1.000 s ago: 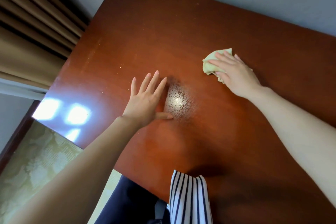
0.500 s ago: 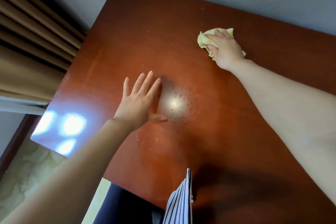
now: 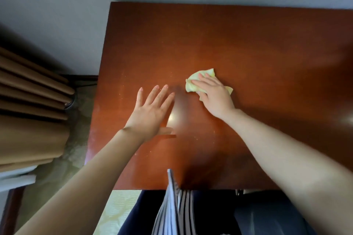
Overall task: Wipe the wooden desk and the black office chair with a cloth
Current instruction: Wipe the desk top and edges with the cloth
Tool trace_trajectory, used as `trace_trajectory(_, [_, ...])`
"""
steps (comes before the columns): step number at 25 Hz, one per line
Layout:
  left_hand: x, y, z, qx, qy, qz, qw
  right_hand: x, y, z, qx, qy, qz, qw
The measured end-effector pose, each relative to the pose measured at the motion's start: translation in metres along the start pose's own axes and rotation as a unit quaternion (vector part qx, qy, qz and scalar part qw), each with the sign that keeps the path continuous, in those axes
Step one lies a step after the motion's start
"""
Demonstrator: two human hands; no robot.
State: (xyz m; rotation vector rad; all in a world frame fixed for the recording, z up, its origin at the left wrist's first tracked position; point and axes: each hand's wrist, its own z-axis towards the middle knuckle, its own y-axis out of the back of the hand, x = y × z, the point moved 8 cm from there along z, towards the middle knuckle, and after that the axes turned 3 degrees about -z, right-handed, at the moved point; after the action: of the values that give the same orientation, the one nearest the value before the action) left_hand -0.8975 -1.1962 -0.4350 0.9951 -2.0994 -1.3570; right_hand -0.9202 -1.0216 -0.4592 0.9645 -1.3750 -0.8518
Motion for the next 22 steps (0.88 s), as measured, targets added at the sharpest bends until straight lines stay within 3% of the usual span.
trace_trajectory(4, [-0.007, -0.029, -0.020, 0.050, -0.050, -0.009, 0.997, 0.027, -0.010, -0.071, -0.036, -0.051, 0.033, 0.998])
trace_trajectory(8, [-0.023, -0.040, -0.021, 0.049, -0.095, 0.003, 0.994, 0.058, -0.024, -0.141, -0.056, -0.080, 0.044, 0.994])
trace_trajectory(12, [-0.035, -0.039, -0.018, 0.043, -0.119, 0.019, 0.992, 0.072, -0.039, -0.182, 0.030, -0.040, 0.033, 0.998])
trace_trajectory(16, [-0.037, -0.041, -0.022, 0.054, -0.111, 0.033, 0.992, 0.048, -0.030, -0.179, 0.102, 0.020, -0.006, 0.995])
trace_trajectory(22, [-0.031, -0.035, -0.020, 0.057, -0.079, 0.023, 0.995, -0.024, 0.008, -0.127, 0.042, -0.040, -0.005, 0.998])
